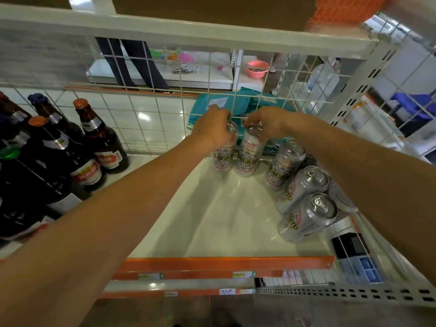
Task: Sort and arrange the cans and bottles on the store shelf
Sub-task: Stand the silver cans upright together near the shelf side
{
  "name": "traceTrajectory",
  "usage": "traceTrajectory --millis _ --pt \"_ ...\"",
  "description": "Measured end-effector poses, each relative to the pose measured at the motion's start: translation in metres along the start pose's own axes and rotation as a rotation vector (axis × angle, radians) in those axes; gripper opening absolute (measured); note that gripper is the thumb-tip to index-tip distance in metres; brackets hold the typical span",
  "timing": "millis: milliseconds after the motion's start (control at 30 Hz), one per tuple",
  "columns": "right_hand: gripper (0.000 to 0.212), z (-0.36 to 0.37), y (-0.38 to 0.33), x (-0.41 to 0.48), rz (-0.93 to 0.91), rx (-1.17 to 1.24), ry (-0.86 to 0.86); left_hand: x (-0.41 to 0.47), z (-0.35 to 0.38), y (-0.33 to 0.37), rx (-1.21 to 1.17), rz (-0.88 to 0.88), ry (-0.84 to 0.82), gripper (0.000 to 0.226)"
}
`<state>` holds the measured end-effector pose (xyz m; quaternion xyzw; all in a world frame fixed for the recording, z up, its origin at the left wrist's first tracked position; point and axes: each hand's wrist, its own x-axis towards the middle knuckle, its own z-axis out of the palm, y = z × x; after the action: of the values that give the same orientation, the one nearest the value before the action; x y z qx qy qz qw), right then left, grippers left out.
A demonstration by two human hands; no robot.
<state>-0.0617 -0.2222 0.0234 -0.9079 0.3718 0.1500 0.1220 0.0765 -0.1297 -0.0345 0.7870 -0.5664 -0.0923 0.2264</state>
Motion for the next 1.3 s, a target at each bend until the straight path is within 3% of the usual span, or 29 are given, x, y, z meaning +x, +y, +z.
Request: traceTrajectory --millis 267,567,733,933,1167,1300 --pt "0.063 0.022 0.002 0.004 0.063 0.083 0.138 0.000 0.009 0.001 -0.178 -0.110 -0.013 0.051" --pt "0.073 0.016 0.007 0.003 -0.013 0.072 0.114 0.000 0.020 0.004 -0.293 -0.159 0.083 0.070" --pt "0.066 0.019 0.008 0.005 -0.040 -0.007 0.140 0.002 0.020 0.006 -0.278 -0.180 0.075 0.072" --pt "0.043 0.022 -0.001 0.007 -0.053 -0.165 0.207 0.000 0.019 0.006 -0.342 -0.213 0.105 0.065" --pt "0.038 0.035 -0.004 0.003 0.001 -0.141 0.300 -0.001 0.020 0.003 -0.333 -0.188 0.111 0.061" --pt "0.035 0.034 -0.002 0.001 0.005 -0.095 0.309 -0.002 0.020 0.002 -0.243 -0.175 0.098 0.047"
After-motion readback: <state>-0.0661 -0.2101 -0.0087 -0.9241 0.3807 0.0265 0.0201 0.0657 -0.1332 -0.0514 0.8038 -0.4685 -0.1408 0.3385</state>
